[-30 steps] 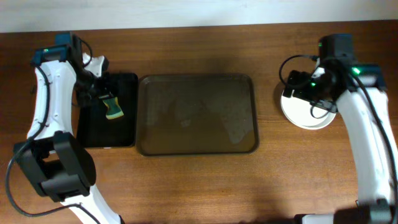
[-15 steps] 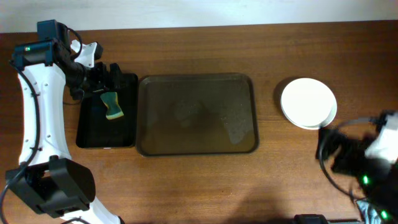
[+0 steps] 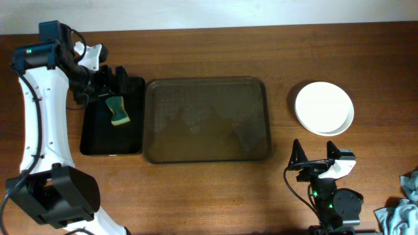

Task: Clean dirty plates on tray and stack at the side

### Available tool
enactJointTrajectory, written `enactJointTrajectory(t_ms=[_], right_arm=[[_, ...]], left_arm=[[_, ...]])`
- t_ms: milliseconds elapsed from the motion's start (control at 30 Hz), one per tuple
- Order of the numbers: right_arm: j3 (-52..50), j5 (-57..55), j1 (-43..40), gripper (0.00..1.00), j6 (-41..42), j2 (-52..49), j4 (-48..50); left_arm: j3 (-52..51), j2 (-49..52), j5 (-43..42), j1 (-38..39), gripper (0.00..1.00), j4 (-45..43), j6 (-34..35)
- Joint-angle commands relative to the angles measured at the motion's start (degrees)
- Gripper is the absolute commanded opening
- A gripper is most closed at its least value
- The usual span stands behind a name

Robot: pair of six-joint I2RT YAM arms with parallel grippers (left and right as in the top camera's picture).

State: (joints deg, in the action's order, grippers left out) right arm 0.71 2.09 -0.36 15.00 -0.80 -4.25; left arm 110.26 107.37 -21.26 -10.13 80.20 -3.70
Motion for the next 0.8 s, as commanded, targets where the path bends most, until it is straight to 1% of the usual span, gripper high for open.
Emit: enactJointTrajectory(t_ms=[0,300,333,367,400,433,467,500,533,600,633,667,767], right_arm=[[-0.4,0.5,0.5,0.98,0.3,0.6,-0.1],[-0.4,0.5,0.5,0.98,0.3,0.6,-0.1],[-0.4,0.5,0.5,0.98,0.3,0.6,-0.1],[-0.4,0.5,0.5,0.98,0.3,0.6,-0.1],[-0.4,0.5,0.5,0.99,0.3,0.6,-0.1],[-0.4,0.5,0.5,0.98,0.3,0.6,-0.1],[-0.4,0.5,0.5,0.99,0.3,0.6,-0.1],[-0.4,0.5,0.5,0.98,0.3,0.6,-0.1],[-0.4,0.5,0.5,0.98,0.3,0.6,-0.1],[-0.4,0.5,0.5,0.98,0.3,0.6,-0.1],[-0.4,0.5,0.5,0.98,0.3,0.6,-0.1],[-0.4,0.5,0.5,0.98,0.3,0.6,-0.1],[-0.4,0.5,0.5,0.98,0.3,0.6,-0.1]], left_arm=[[0.5,-0.1,-0.8,0.0,0.99,0.0,-0.9],[0.5,-0.1,-0.8,0.0,0.99,0.0,-0.9],[0.5,-0.6,0.3,-0.4,0.99,-0.3,-1.0],[0.2,-2.6,2.0,-0.2,0.99,-2.9,-1.2],[-1.2,-5.5,2.1,0.8,0.99,-8.1,-2.3],[-4.0,-9.8,2.2,2.8,0.99,-14.1,-5.6],[-9.1,-15.6,5.2,5.4,0.99,-20.0,-8.4],[-16.3,-22.9,8.7,7.1,0.99,-26.7,-8.4],[-24.2,-30.7,8.7,7.4,0.99,-32.7,-9.1],[-37.2,-43.3,8.7,7.4,0.99,-38.7,-11.7],[-46.3,-51.8,8.7,7.4,0.99,-43.3,-14.2],[-52.4,-57.1,8.7,7.4,0.99,-46.9,-15.4],[-74.2,-76.7,8.9,7.4,0.99,-61.3,-15.5]])
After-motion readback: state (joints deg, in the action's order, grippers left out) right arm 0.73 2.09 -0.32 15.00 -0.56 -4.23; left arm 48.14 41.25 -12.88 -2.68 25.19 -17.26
